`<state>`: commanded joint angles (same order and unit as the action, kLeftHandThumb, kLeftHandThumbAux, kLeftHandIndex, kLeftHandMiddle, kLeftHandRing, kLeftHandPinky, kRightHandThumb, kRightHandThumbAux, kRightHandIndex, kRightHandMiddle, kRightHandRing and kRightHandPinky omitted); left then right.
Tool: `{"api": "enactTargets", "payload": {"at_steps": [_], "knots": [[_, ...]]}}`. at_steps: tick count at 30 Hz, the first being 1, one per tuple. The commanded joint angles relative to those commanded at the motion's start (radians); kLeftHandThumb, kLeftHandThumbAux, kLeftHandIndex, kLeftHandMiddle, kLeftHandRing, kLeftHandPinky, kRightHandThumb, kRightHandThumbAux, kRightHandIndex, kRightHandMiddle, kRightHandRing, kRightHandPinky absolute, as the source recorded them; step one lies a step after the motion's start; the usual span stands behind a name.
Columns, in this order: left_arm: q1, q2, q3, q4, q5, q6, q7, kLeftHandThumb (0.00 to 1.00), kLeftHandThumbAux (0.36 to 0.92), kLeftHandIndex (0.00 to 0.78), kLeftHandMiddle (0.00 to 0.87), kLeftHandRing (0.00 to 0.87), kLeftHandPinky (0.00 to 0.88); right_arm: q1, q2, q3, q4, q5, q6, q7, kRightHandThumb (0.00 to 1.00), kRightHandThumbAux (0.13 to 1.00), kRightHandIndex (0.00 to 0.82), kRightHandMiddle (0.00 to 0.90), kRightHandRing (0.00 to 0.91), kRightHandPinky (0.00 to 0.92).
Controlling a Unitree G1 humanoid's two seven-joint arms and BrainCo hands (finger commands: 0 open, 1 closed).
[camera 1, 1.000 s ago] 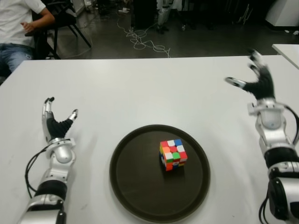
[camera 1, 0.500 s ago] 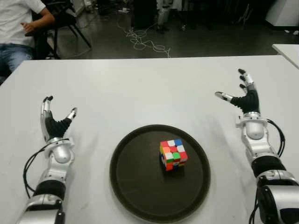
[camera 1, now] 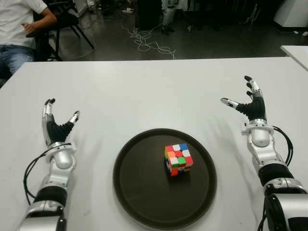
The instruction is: Pick up the Rubik's Cube and put it in the plate
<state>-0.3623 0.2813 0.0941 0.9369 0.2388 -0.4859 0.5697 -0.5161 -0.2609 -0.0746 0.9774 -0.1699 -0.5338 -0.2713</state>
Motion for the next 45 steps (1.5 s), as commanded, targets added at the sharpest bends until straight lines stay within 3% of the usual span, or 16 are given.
{"api": "enactTargets", "payload": {"at_steps": [5,10,19,30,45], "knots": [[0.002,0.001,-0.002,-0.003,0.004,0.001,0.003,0.000,0.652,0.026,0.034,0.017,0.032,0.007,0.000,0.011,0.000,-0.016,-0.013,-0.024,0.000,0.799,0.004,0.000,0.000,0.001],[0.008,0.004,-0.003,-0.004,0.008,-0.003,0.003,0.000,0.642,0.019,0.020,0.004,0.029,0.050,0.007,0.032,-0.031,-0.051,-0.048,-0.070,0.000,0.805,0.003,0.000,0.000,0.000],[0.012,0.010,-0.007,0.004,0.014,-0.017,0.006,0.000,0.667,0.024,0.016,0.001,0.022,0.090,0.002,0.047,-0.060,-0.104,-0.090,-0.159,0.000,0.811,0.017,0.002,0.000,0.000],[0.006,0.012,0.004,0.020,-0.007,-0.033,-0.017,0.000,0.698,0.027,0.042,0.038,0.062,0.030,0.005,0.048,0.056,-0.115,-0.149,-0.222,0.000,0.856,0.008,0.000,0.000,0.000],[-0.006,0.015,0.018,0.032,-0.034,-0.039,-0.047,0.000,0.685,0.022,0.025,0.018,0.041,-0.010,0.006,0.060,0.131,-0.116,-0.176,-0.242,0.000,0.806,0.018,0.000,0.000,0.000]]}}
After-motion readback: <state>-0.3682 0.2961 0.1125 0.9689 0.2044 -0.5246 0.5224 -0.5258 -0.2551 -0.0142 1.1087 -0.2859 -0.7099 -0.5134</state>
